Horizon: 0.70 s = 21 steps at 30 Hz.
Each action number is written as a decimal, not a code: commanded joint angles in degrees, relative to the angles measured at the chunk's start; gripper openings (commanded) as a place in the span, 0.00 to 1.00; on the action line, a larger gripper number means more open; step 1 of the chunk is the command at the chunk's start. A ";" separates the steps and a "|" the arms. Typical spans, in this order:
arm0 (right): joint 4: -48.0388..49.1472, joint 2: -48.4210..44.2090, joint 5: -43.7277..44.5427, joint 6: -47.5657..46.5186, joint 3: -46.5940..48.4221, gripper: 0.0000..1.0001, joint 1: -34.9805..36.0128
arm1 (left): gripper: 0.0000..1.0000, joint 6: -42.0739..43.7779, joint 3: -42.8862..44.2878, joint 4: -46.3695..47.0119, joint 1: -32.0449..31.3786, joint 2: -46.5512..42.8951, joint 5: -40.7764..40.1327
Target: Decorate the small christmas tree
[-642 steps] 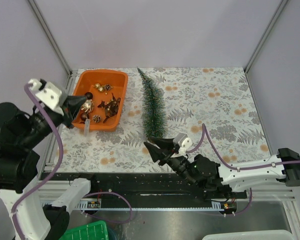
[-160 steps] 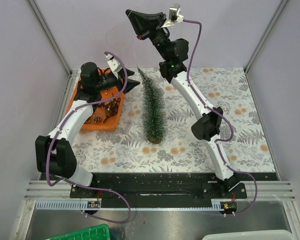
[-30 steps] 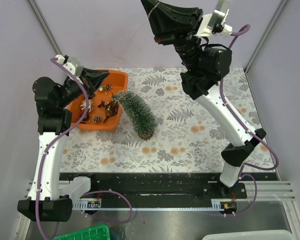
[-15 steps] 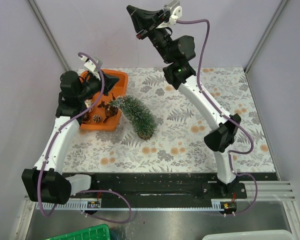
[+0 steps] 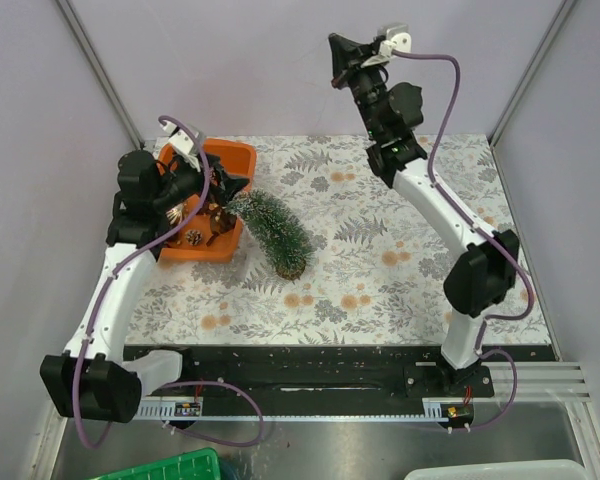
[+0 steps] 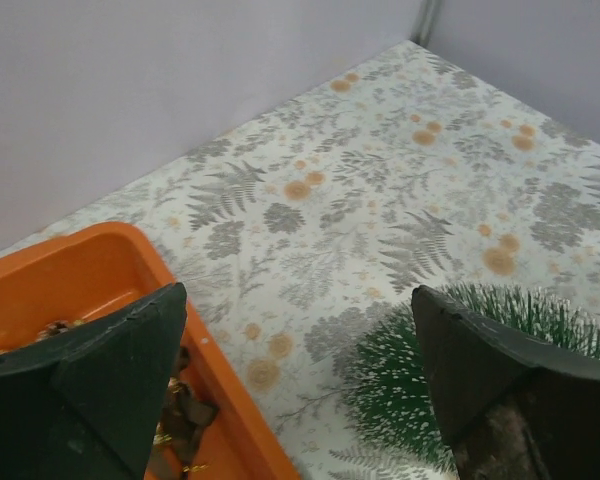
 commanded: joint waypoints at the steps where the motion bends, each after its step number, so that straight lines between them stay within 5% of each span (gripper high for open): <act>1: 7.35 -10.81 5.52 -2.41 -10.54 0.00 -1.63 | 0.99 6.44 6.13 -7.35 3.03 -4.03 -8.70; 6: 10.43 -20.12 10.01 -2.59 -26.63 0.00 -6.20 | 0.99 8.47 13.25 -15.44 8.21 -5.26 -14.97; 12: 10.09 -36.11 12.74 -4.15 -41.84 0.00 -9.19 | 0.99 9.26 15.64 -22.39 11.04 -8.95 -9.09; 21: -4.31 -59.14 12.05 -0.68 -53.27 0.00 -9.19 | 0.99 9.78 17.91 -31.26 11.04 -13.09 4.52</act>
